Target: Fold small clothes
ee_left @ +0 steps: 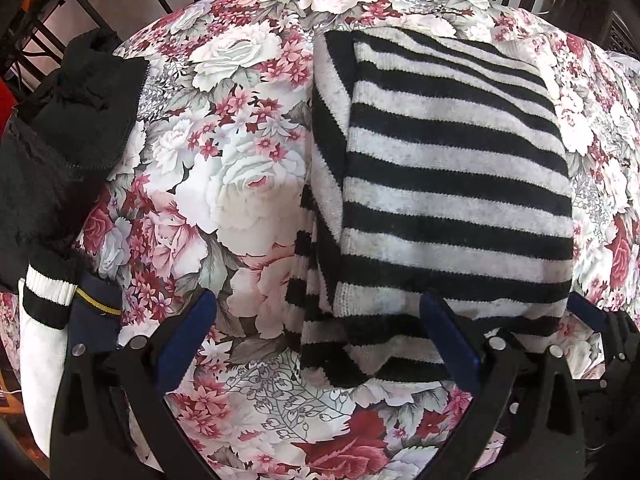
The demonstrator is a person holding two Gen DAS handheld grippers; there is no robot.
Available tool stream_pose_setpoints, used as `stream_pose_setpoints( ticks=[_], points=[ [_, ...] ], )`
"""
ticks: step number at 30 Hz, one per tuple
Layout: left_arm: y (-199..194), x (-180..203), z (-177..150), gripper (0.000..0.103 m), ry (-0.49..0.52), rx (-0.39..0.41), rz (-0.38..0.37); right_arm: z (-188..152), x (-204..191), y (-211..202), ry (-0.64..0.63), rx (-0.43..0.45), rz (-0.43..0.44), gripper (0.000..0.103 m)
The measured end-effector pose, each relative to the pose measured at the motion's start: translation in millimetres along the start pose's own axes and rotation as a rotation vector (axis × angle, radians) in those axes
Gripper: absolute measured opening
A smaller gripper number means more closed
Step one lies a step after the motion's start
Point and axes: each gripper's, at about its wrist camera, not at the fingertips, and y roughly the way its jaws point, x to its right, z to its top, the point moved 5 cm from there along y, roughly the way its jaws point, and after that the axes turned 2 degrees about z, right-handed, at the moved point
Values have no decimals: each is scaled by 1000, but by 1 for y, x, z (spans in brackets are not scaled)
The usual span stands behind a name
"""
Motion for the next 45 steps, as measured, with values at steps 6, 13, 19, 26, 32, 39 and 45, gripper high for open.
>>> stream_pose_setpoints(
  ticks=[6, 13, 19, 26, 32, 39, 45],
  points=[
    [5, 0, -1, 99, 5, -2, -6, -1, 3, -1, 5, 10, 11, 100],
    [5, 0, -1, 99, 7, -2, -2, -2, 4, -1, 12, 12, 19, 100],
    [6, 0, -1, 99, 10, -2, -2, 0, 6, -3, 17, 10, 25, 100],
    [6, 0, 0, 99, 11, -3, -4, -1, 6, -3, 20, 15, 24, 100],
    [13, -4, 1, 99, -9, -30, -59, 6, 10, -6, 14, -55, 72, 100],
    [20, -41, 14, 98, -200, -70, -344, 24, 45, -29, 342, -39, 443, 100],
    [35, -47, 15, 98, -256, -122, -498, 38, 61, -22, 423, -28, 556, 100]
  ],
)
